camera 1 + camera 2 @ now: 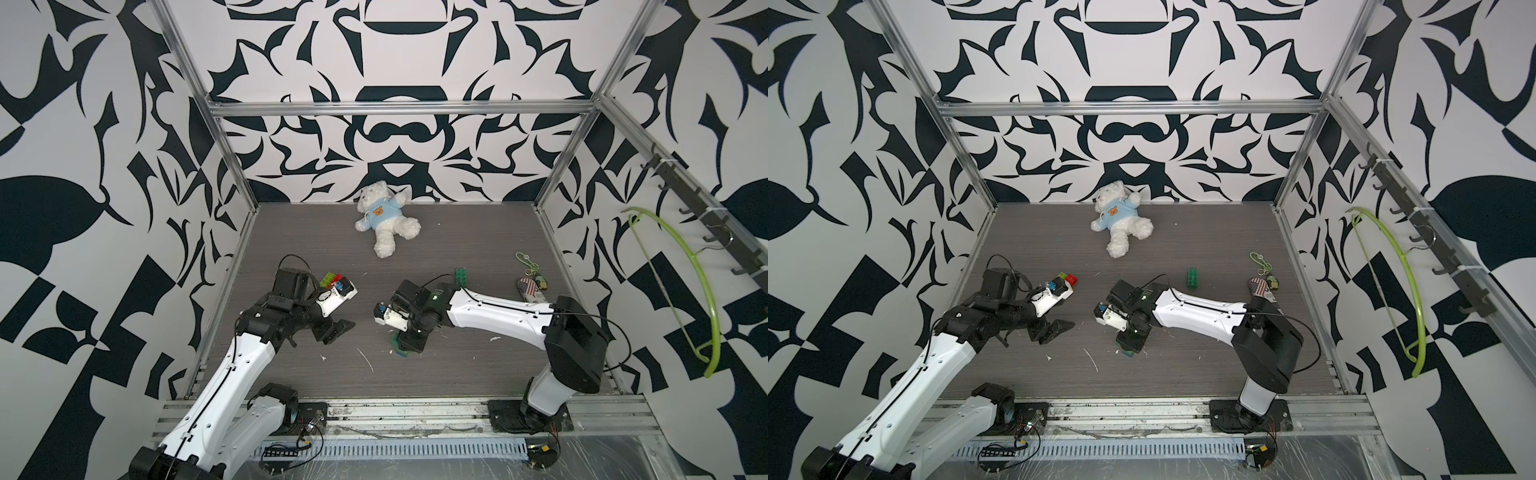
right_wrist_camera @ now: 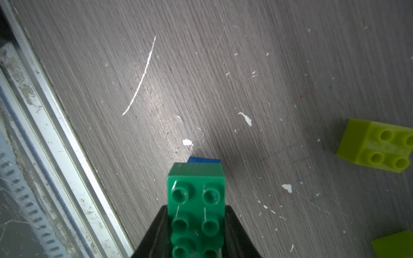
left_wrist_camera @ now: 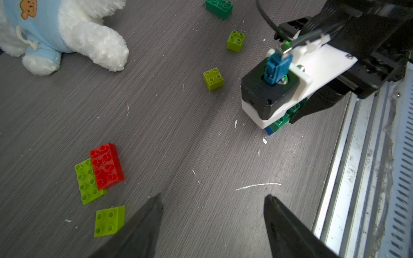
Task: Assemble a carrot with lego
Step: Assemble the lego brick with the lego brick.
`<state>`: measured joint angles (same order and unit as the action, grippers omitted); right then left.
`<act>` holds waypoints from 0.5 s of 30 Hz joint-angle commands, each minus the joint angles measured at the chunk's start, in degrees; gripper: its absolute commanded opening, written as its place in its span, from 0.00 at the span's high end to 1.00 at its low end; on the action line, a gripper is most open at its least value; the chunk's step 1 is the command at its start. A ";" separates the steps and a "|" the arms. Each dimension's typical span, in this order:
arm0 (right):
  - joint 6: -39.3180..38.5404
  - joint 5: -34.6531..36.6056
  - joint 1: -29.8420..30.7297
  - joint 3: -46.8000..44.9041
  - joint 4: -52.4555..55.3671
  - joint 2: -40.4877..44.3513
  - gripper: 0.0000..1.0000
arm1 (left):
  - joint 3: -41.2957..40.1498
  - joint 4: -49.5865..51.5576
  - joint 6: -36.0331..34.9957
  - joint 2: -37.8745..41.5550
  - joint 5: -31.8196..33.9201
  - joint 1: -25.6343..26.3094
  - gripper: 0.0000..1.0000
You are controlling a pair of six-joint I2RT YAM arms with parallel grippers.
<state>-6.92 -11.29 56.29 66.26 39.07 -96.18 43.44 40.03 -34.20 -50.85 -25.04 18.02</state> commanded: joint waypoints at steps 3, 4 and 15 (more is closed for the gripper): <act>3.08 1.69 0.40 -0.47 -0.13 -0.24 0.67 | -0.59 -0.06 0.54 -0.13 -0.81 0.17 0.21; 3.41 1.84 0.40 -0.67 -0.26 -0.33 0.67 | -0.63 -0.10 0.54 -0.13 -0.96 0.17 0.21; 5.66 2.66 1.09 -1.77 -1.98 -0.88 0.67 | -0.77 -0.20 0.58 0.05 -0.92 0.17 0.21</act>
<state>-2.72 -9.74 57.06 64.99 37.28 -96.73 43.44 40.01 -34.06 -50.85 -25.06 18.02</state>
